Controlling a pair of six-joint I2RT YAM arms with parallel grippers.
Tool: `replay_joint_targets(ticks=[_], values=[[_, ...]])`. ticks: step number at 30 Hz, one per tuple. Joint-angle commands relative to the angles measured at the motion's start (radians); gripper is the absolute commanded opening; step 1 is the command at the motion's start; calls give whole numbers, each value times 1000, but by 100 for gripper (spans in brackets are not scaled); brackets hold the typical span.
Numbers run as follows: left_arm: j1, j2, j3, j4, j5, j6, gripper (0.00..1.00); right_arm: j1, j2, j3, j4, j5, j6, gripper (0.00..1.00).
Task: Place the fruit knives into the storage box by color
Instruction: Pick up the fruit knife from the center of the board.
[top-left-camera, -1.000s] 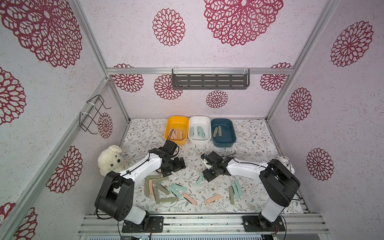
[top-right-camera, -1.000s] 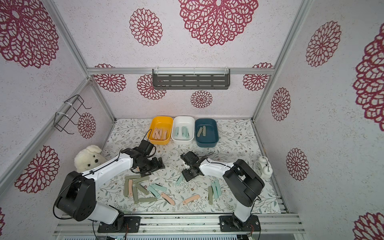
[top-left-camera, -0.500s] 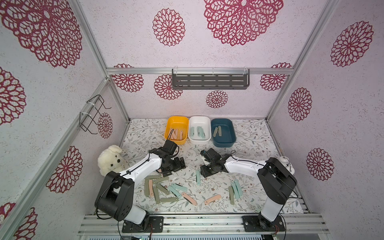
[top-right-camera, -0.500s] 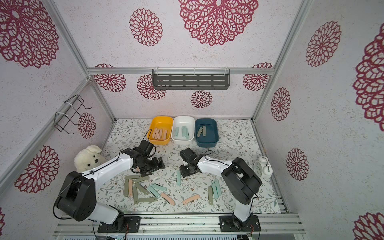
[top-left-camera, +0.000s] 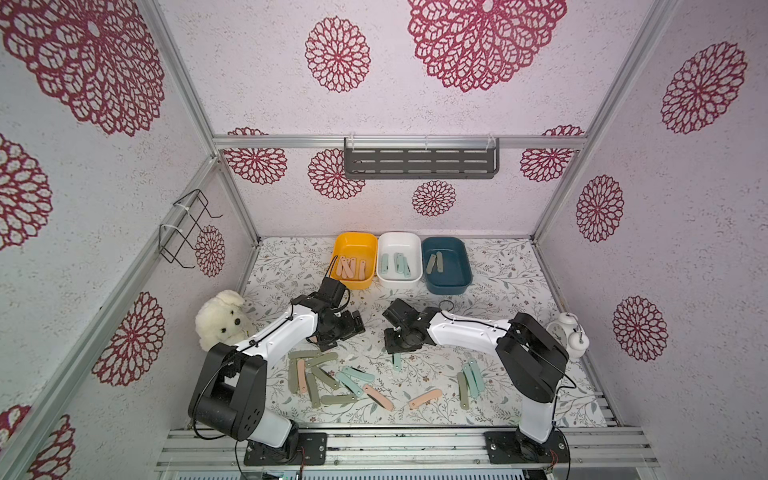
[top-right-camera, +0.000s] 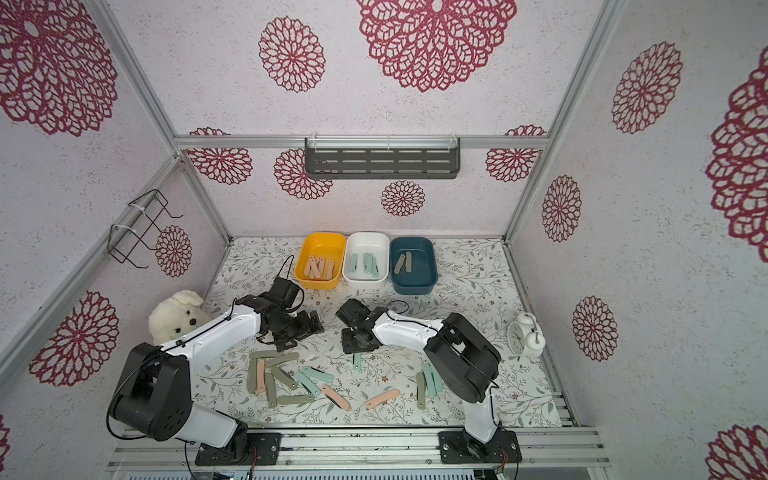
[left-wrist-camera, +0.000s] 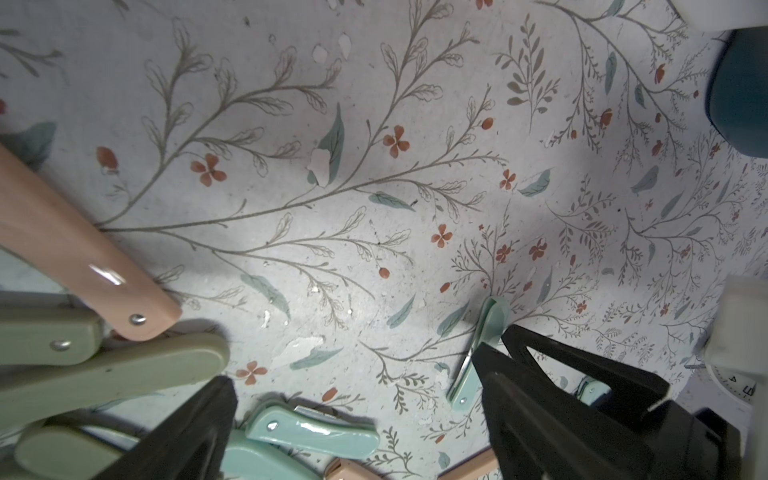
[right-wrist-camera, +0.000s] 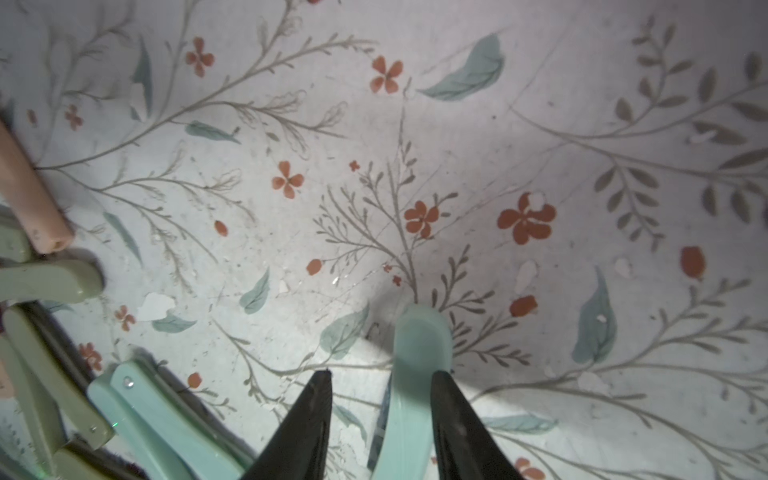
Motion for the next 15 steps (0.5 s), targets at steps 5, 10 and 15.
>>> replay_joint_targets(ticks=[5, 10, 15], values=[[9, -26, -24, 37, 17, 17, 97, 12, 31, 30, -75, 74, 19, 43], [10, -36, -23, 36, 14, 19, 97, 11, 36, 24, -83, 75, 18, 38], [13, -33, -21, 31, 12, 23, 97, 12, 43, 16, -79, 65, 12, 33]])
